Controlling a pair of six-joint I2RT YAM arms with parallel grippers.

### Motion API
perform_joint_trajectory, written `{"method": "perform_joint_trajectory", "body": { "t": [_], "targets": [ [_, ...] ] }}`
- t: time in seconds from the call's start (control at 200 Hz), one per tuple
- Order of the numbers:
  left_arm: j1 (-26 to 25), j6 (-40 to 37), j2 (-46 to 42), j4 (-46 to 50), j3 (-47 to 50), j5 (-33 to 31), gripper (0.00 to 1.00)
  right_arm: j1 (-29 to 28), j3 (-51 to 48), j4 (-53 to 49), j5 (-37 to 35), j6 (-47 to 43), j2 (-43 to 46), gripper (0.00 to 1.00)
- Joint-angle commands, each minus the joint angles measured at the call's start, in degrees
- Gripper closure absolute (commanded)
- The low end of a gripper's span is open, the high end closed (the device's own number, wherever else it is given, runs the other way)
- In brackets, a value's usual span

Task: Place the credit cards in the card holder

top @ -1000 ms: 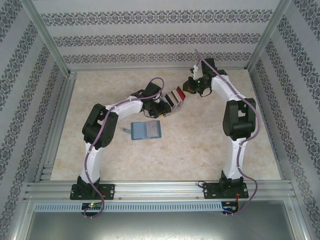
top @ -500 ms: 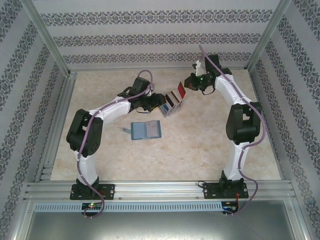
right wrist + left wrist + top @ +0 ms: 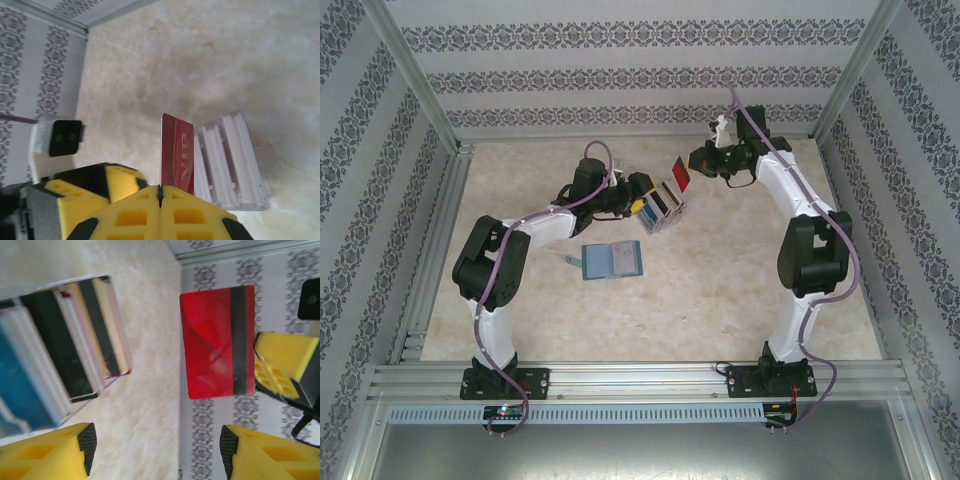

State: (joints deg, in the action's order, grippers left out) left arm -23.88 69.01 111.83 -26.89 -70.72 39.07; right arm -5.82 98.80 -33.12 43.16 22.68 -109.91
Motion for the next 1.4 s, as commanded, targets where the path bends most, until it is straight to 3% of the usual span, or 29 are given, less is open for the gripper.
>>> {"method": "perform_joint_trajectory", "body": {
  "t": [0.0,0.32,0.934,1.099,1.394],
  "targets": [
    [0.17,8.45,2.57,-15.73,0.80,1.38,0.28,0.35,-0.85,2.64,2.83,2.65,3.70,0.99],
    [-0.19,17.48,7.92,-30.49,-3.51,0.25,0.24,-0.63,-0.12,6.23,4.57,7.46,5.67,0.99],
    [-2.12,20.97,12.36,-33.07,-11.32,0.66,0.23,-2.73,0.34,8.16,5.21,9.83,6.21,0.99],
    [-2.23,22.13,12.39,-34.71,-11.62,0.42,0.27,-2.77,0.03,7.90,5.05,9.49,5.56,0.99],
    [-2.23,22.04,11.68,-34.78,-11.82,0.81,0.50,-2.40,-0.81,8.25,4.53,9.40,5.17,0.99]
  ]
}}
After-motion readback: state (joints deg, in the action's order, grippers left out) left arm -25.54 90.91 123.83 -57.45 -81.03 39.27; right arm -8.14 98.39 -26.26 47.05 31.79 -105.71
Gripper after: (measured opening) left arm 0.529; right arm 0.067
